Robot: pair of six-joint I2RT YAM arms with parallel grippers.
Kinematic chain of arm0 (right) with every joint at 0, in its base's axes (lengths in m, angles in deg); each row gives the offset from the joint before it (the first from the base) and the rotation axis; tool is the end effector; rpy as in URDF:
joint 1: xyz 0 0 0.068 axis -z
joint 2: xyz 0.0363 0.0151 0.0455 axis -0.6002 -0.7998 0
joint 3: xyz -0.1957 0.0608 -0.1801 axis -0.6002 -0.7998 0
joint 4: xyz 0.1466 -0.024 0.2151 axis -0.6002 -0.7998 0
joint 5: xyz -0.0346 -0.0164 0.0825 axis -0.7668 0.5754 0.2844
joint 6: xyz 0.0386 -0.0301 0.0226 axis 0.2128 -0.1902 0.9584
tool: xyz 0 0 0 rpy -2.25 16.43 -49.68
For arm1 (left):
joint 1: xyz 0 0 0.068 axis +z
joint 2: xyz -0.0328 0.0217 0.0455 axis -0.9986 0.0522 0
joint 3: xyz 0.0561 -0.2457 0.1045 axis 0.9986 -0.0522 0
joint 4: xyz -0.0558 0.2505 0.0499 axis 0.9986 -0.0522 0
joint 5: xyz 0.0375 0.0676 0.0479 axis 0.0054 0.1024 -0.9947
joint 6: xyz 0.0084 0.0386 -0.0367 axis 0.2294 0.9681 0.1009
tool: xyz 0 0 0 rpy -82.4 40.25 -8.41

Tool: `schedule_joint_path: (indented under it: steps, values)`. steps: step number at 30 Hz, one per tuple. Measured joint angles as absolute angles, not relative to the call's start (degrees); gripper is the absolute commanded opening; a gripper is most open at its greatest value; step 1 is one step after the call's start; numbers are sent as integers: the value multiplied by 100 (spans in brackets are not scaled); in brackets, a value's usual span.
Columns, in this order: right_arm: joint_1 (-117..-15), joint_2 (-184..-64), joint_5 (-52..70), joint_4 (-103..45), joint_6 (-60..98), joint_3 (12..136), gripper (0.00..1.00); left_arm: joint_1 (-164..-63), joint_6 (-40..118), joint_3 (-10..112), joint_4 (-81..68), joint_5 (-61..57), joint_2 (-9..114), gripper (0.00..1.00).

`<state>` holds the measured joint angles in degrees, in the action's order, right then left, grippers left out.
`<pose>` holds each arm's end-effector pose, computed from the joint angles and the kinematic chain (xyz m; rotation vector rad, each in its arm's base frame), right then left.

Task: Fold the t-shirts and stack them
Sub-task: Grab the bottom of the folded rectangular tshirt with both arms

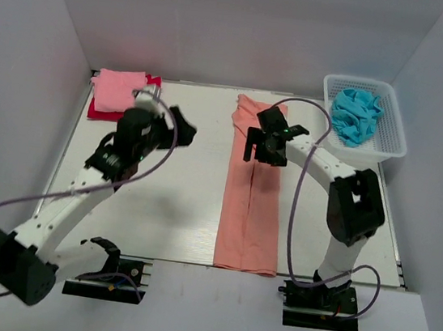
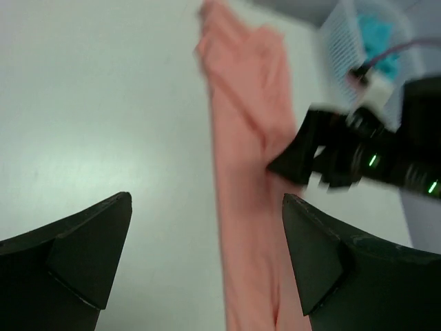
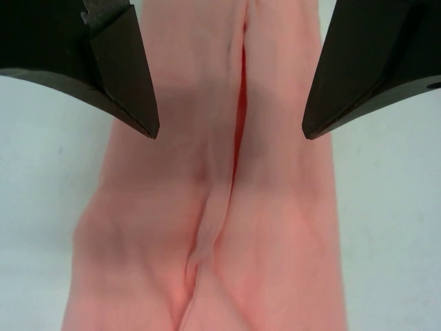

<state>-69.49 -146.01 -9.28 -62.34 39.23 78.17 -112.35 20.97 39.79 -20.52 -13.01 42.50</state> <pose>0.3305 0.2035 0.2389 -0.0542 2.5429 0.1715 0.2408 -0.1123 0.3598 -0.1045 1.9166 -0.6104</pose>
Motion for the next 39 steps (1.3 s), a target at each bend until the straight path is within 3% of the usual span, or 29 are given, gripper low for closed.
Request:
schedule_joint_path:
  steps: [6, 13, 18, 29, 33, 39]
  values:
    - [-6813, -15864, -935, -6132, 3687, 8520, 90, -11235, 1286, 2233, -3420, -1364, 2836, 100]
    - [-6909, -15945, -943, -5939, 3707, 8173, 90, -11235, 895, 2089, -4065, -1310, 2021, 100]
    - [-6927, -16172, -1066, -6077, 3978, 8499, 90, -11235, 847, 2217, -4305, -1305, 2288, 100]
    - [-6914, -17877, -1339, -6637, 5077, 11434, 90, -11349, 1321, 2895, -4353, -470, 3934, 100]
    - [-6916, -17551, -1190, -6632, 5066, 11124, 90, -11447, 1485, 2821, -4146, 257, 4386, 100]
    - [-6914, -15427, -937, -6704, 4920, 8993, 90, -12024, 1330, 2086, -3538, 1038, 4410, 100]
